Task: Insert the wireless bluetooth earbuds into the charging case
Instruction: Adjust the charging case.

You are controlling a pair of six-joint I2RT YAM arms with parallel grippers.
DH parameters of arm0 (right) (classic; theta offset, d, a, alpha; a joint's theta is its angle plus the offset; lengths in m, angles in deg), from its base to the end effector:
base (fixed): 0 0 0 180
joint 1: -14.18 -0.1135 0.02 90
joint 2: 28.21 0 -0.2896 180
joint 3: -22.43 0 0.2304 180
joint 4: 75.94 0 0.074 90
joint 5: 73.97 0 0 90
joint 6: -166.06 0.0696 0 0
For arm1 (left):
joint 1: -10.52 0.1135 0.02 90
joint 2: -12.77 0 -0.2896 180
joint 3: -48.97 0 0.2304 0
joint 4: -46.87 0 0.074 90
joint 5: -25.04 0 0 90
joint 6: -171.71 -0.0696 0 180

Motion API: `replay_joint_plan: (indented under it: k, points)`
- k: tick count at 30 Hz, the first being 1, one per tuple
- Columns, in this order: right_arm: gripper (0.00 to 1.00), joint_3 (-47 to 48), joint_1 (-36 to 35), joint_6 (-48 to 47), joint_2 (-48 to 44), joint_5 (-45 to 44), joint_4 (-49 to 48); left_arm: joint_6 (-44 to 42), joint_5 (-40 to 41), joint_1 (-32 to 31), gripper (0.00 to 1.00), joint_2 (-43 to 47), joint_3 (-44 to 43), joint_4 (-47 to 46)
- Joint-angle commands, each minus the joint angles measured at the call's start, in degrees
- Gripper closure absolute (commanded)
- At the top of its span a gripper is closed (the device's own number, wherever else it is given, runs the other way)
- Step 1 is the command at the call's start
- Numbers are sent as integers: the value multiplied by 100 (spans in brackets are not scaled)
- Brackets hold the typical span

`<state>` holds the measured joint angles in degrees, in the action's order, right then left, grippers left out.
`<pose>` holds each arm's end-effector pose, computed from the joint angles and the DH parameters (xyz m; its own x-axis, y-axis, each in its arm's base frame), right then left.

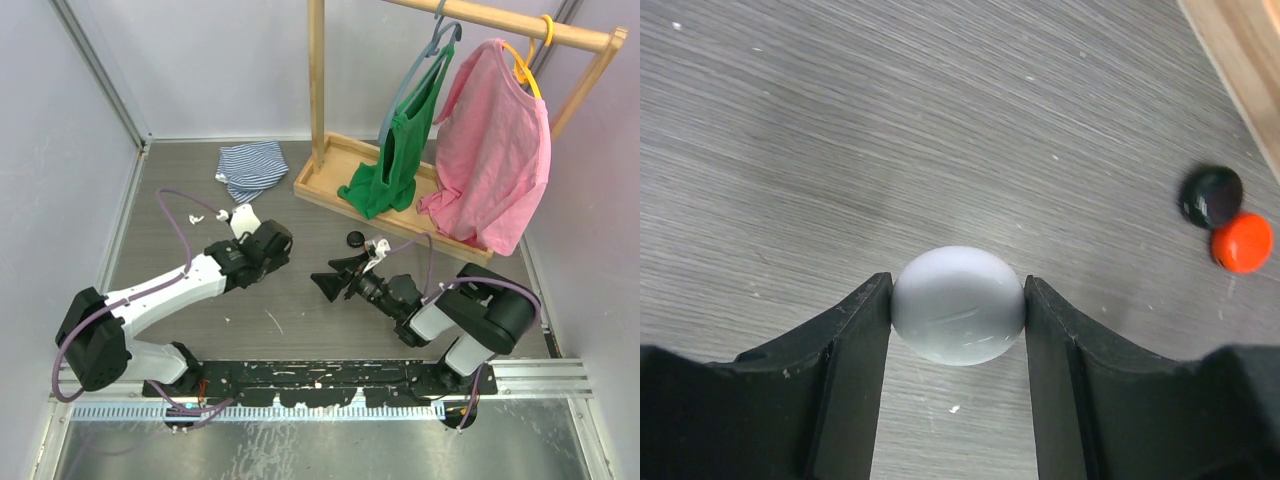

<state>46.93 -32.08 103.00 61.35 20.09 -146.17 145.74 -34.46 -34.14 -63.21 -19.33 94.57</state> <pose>0.1747 0.1896 0.2071 -0.2931 0.3474 -0.8907 -0.7142 0.5399 0.4455 0.2057 -0.1536 0.2534 -0.6164 -0.4799 -0.6243 -0.3508 0.8772 -0.3279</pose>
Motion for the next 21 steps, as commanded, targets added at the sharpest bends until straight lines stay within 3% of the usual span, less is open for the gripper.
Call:
replay_joint_plan:
  k: [1, 21]
  points:
    - [21, 342, -200, -148, 276, -335, -1183, 303, 725, -448, 52, 152, -330, -217]
    - [27, 802, -428, -365, 337, -260, -1189, 883, 658, -1144, 51, 547, -182, -915]
